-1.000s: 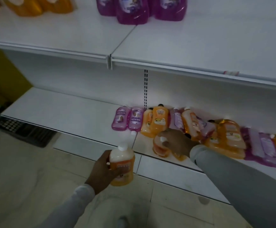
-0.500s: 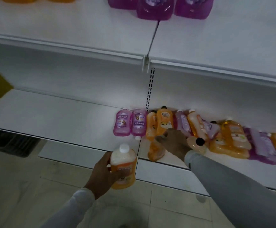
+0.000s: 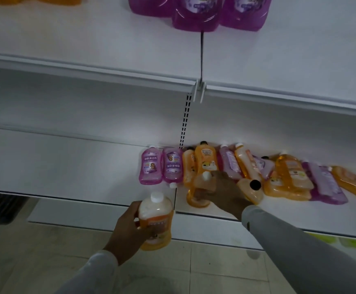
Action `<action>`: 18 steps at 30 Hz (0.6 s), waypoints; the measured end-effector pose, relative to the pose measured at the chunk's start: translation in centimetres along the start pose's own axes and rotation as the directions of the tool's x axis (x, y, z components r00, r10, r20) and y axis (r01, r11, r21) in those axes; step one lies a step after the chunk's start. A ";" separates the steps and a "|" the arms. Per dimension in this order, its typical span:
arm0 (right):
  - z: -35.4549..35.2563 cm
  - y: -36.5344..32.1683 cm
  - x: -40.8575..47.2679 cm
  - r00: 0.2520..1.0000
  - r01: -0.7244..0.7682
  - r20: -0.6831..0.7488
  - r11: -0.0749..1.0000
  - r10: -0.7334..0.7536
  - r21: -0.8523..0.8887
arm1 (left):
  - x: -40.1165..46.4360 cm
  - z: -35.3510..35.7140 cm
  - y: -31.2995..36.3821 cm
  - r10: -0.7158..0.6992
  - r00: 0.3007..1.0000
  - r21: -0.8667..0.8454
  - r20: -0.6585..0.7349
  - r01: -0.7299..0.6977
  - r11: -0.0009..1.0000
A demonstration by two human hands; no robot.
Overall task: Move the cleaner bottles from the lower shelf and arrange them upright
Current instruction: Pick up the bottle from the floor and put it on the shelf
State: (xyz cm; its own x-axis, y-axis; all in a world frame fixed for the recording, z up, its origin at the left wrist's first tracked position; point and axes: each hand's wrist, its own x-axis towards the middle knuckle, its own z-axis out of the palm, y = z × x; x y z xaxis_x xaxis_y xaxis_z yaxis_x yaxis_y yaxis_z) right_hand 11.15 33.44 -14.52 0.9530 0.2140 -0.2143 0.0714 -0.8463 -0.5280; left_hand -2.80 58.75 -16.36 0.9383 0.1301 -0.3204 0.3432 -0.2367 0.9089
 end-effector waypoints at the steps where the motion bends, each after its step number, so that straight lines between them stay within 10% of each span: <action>1: -0.1 0.1 0.1 0.999 -0.002 0.051 0.998 -0.001 0.068 | 0.0 -0.1 0.1 0.005 1.000 -0.002 0.005 -0.005 1.000; 8: 1.0 1.0 1.7 0.978 -0.114 0.186 0.988 0.093 0.103 | -0.5 -1.1 -0.4 0.017 0.999 -0.005 -0.051 -0.017 1.000; 18: -8.3 -5.6 -5.6 0.929 0.223 0.269 0.964 -0.254 0.142 | -5.7 -3.4 7.3 0.109 0.984 0.040 -0.138 -0.105 0.994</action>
State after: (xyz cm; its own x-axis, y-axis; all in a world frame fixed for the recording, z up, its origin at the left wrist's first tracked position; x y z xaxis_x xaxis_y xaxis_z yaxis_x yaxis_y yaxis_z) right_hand 7.86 32.94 -3.53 0.7880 0.5452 -0.2859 0.2391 -0.6990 -0.6740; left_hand -5.73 59.59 -6.97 0.9553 0.2349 -0.1794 0.2446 -0.2878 0.9259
